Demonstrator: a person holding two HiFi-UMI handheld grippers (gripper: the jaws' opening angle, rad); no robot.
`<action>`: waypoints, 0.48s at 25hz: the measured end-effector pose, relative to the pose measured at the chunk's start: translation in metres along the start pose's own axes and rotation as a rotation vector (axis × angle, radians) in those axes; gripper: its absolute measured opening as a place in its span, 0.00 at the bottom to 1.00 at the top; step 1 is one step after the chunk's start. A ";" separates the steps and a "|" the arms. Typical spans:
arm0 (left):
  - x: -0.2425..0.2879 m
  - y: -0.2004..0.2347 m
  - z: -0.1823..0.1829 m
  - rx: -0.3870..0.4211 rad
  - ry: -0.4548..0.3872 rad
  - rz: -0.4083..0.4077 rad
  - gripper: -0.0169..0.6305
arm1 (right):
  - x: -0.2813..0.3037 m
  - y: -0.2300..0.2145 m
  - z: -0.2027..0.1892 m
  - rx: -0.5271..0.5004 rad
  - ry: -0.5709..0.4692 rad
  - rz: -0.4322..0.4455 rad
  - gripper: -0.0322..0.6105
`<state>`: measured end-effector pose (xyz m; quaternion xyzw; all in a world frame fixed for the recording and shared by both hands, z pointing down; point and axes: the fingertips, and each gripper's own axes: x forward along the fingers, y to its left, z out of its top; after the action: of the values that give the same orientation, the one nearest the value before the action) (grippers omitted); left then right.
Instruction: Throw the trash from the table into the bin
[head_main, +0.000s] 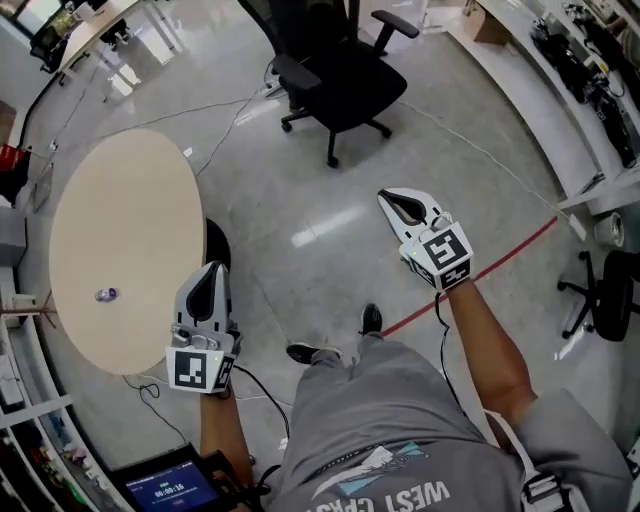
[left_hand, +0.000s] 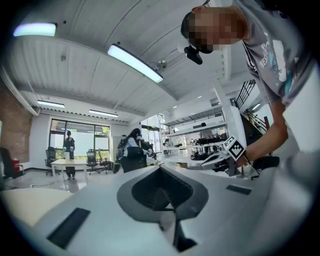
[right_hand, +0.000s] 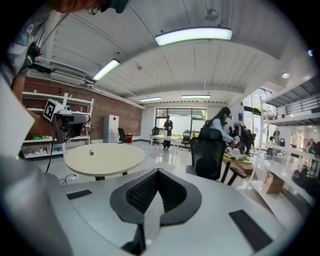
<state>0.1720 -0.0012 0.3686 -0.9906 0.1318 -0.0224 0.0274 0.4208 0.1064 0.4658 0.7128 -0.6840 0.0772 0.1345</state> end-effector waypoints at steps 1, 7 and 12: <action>-0.015 0.013 -0.002 0.004 -0.002 0.030 0.09 | 0.011 0.015 0.011 -0.017 -0.014 0.024 0.06; -0.128 0.094 0.028 0.039 -0.040 0.203 0.09 | 0.073 0.125 0.111 -0.129 -0.087 0.168 0.06; -0.214 0.155 0.035 0.061 -0.076 0.327 0.09 | 0.119 0.220 0.171 -0.217 -0.147 0.279 0.06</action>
<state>-0.0729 -0.0927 0.3165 -0.9547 0.2896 0.0161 0.0657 0.1956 -0.0643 0.3568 0.5961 -0.7885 -0.0311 0.1483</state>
